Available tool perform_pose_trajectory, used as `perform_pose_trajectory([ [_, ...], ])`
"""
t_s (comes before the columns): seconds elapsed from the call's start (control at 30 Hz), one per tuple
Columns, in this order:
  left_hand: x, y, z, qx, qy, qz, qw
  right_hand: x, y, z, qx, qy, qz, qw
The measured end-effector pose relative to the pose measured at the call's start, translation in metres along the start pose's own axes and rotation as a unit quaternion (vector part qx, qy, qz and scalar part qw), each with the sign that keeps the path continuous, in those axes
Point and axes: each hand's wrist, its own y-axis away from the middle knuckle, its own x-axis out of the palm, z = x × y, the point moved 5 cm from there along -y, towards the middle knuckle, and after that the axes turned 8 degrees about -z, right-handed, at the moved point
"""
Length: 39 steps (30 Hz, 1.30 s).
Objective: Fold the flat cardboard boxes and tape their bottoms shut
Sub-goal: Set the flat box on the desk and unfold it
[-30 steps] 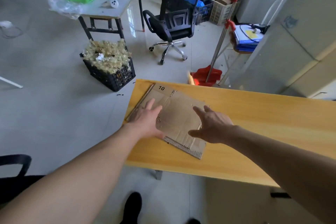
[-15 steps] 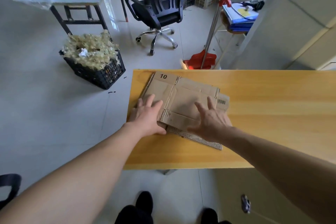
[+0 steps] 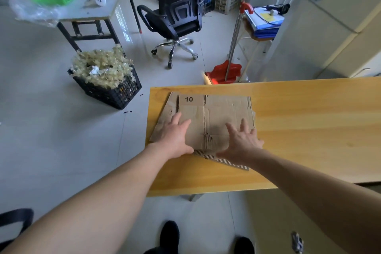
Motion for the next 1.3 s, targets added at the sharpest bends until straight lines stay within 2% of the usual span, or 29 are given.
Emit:
perform_pose_trajectory([
  [0.17, 0.018, -0.003, -0.006, -0.019, 0.026, 0.014, 0.999, 0.012, -0.012, -0.033, 0.055, -0.009, 0.001, 0.998],
  [0.37, 0.023, -0.004, -0.012, -0.011, 0.027, -0.005, 1.000, 0.017, -0.015, -0.038, 0.010, -0.072, -0.003, 0.997],
  [0.5, 0.011, -0.006, -0.013, -0.016, 0.052, -0.016, 0.998, -0.004, -0.010, -0.045, 0.000, -0.056, -0.030, 0.998],
  [0.6, -0.007, -0.007, -0.019, 0.000, 0.083, -0.006, 0.997, -0.027, -0.005, -0.050, 0.003, -0.064, -0.063, 0.996],
  [0.7, -0.035, -0.008, -0.028, 0.014, 0.140, -0.002, 0.990, -0.063, 0.000, -0.050, 0.014, -0.120, -0.095, 0.988],
  [0.8, -0.074, -0.013, -0.041, 0.006, 0.211, -0.037, 0.977, -0.109, 0.006, -0.045, 0.015, -0.177, -0.124, 0.976],
  [0.93, -0.131, -0.025, -0.065, -0.031, 0.157, -0.118, 0.980, -0.165, 0.013, -0.042, 0.048, -0.188, -0.144, 0.970],
  [1.0, -0.150, -0.033, -0.079, -0.048, 0.129, -0.117, 0.983, -0.188, 0.016, -0.048, 0.073, -0.178, -0.162, 0.968],
  [1.07, -0.159, -0.040, -0.093, -0.063, 0.149, -0.097, 0.982, -0.202, 0.020, -0.059, 0.112, -0.201, -0.177, 0.957],
  [1.17, -0.147, -0.038, -0.115, -0.064, 0.141, -0.050, 0.987, -0.193, 0.034, -0.079, 0.184, -0.283, -0.133, 0.932],
  [1.3, -0.110, -0.029, -0.132, -0.086, 0.131, -0.030, 0.987, -0.160, 0.047, -0.102, 0.191, -0.268, -0.067, 0.942],
])
